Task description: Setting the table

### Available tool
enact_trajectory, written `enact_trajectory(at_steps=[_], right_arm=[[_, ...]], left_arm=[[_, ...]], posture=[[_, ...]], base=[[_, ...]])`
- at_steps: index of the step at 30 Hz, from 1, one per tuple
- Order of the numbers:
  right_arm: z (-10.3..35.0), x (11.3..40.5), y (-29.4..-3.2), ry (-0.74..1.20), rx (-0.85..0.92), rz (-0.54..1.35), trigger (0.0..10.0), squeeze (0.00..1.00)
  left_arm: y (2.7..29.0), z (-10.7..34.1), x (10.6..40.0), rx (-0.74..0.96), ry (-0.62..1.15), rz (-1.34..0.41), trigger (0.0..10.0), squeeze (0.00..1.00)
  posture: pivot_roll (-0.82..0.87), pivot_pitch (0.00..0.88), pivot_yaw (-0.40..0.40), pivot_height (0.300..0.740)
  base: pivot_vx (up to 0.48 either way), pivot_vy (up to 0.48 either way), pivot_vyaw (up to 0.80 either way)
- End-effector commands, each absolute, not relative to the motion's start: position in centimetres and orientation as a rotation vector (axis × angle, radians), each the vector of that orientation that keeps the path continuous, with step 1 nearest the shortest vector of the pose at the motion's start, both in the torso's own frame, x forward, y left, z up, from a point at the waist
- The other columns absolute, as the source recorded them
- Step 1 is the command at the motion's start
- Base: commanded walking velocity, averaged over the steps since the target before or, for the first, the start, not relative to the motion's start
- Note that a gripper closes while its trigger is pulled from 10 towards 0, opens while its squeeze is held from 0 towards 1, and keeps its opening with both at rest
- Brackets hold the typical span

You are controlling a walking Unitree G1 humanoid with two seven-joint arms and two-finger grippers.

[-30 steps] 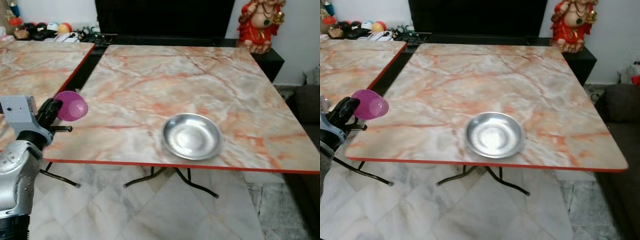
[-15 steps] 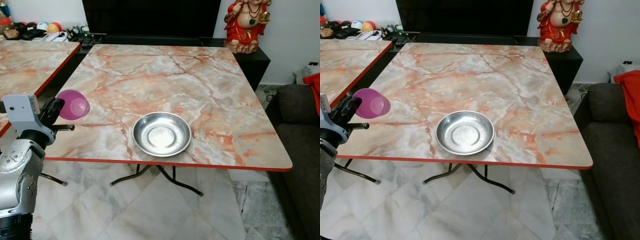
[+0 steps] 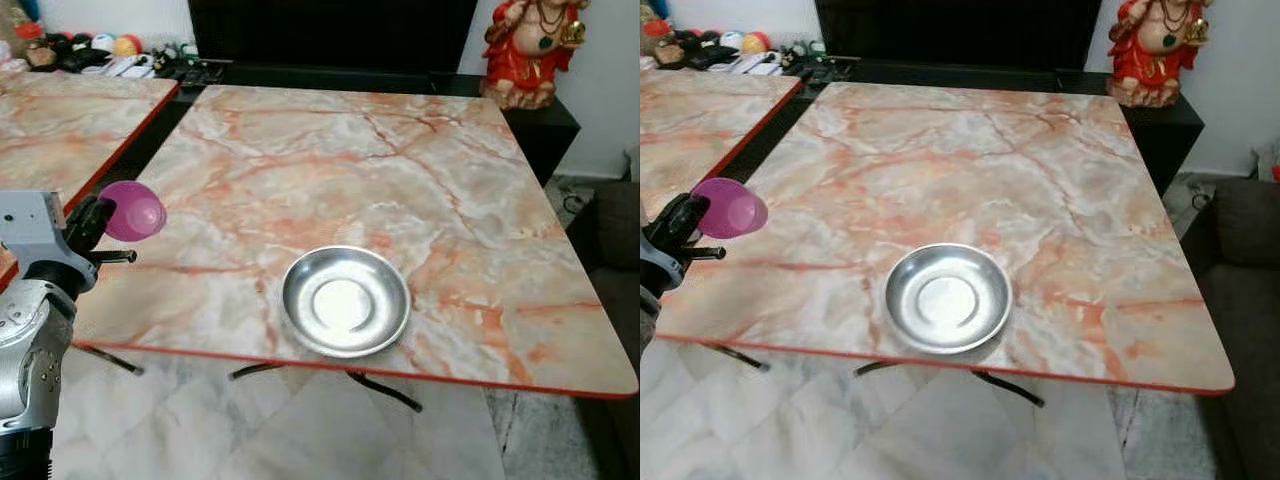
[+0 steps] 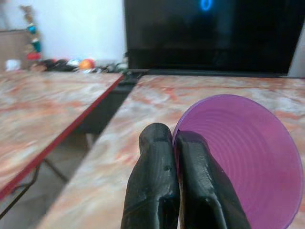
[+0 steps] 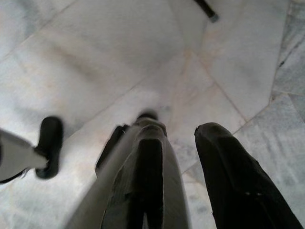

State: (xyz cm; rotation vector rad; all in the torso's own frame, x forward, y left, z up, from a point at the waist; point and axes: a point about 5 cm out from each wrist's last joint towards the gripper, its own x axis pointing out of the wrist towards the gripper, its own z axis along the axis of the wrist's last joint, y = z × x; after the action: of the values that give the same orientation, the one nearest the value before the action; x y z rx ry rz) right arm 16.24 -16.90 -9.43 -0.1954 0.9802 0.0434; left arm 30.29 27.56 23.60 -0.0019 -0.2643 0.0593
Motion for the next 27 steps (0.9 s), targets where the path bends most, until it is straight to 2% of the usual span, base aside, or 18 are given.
enact_trajectory(at_steps=[1, 6, 14, 19, 21, 27], right_arm=[[-9.7, 15.6, -17.1, 1.005, -0.196, 0.036, 10.0, 0.00], [-9.7, 15.6, -17.1, 1.005, -0.195, 0.037, 10.0, 0.00], [-9.7, 15.6, -17.2, 1.005, -0.198, 0.041, 10.0, 0.00], [-9.7, 15.6, -17.3, 1.006, -0.201, 0.042, 10.0, 0.00], [-9.7, 15.6, -17.3, 1.006, -0.204, 0.045, 10.0, 0.00], [-9.7, 15.7, -17.3, 1.005, -0.208, 0.048, 10.0, 0.00]], left_arm=[[27.4, 24.4, 30.2, 0.020, -0.292, 0.038, 10.0, 0.00], [27.2, 24.4, 30.3, 0.021, -0.290, 0.016, 10.0, 0.00], [25.1, 24.0, 30.3, 0.080, -0.200, -0.198, 10.0, 0.00], [25.0, 24.0, 30.3, 0.086, -0.193, -0.186, 10.0, 0.00], [25.6, 24.0, 30.4, 0.097, -0.189, -0.135, 10.0, 0.00], [25.8, 23.7, 30.2, 0.089, -0.178, -0.130, 10.0, 0.00]], posture=[[0.05, 0.128, 0.000, 0.740], [0.05, 0.129, 0.000, 0.740], [0.06, 0.134, -0.006, 0.740], [0.06, 0.134, -0.012, 0.740], [0.06, 0.133, -0.013, 0.740], [0.06, 0.134, -0.016, 0.740]], base=[[0.000, 0.000, 0.00], [0.000, 0.000, 0.00], [0.000, 0.000, 0.00], [0.000, 0.000, 0.00], [0.000, -0.463, 0.00], [0.000, -0.465, 0.00]])
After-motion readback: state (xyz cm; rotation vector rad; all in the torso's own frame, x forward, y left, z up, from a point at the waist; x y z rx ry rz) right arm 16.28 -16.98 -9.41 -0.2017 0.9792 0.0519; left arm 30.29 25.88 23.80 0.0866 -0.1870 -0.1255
